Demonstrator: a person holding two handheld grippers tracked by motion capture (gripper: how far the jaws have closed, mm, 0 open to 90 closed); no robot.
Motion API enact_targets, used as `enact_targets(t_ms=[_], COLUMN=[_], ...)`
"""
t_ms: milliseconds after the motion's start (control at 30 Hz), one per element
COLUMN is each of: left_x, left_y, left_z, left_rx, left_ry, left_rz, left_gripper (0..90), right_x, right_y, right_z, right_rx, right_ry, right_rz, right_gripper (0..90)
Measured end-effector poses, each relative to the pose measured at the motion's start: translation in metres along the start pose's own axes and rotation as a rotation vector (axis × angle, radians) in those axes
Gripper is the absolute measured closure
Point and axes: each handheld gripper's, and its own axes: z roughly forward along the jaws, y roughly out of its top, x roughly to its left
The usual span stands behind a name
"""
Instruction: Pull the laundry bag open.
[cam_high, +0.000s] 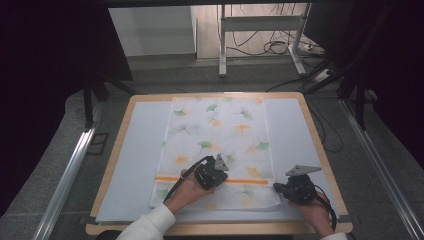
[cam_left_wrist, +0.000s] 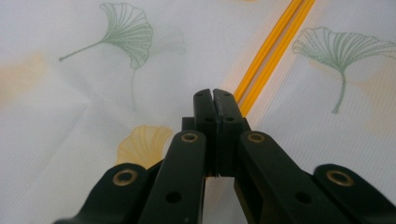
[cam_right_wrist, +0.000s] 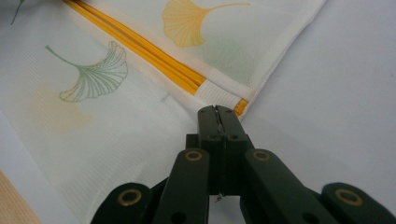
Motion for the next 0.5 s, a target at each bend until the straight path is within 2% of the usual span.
enact_targets(t_ms=[400, 500], left_x=[0.010, 0.011], left_y=[-0.015, -0.016], left_z=[-0.010, -0.011], left_rx=[-0.004, 0.002], left_ry=[0.014, 0.017], left_rz=[-0.037, -0.025], left_gripper=[90.0, 90.0], right_x=[0.000, 0.000], right_y=[0.000, 0.000], right_z=[0.000, 0.000], right_rx=[0.000, 0.000], right_ry=[0.000, -0.001], right_rz=[-0.002, -0.002], right_gripper=[89.4, 89.4])
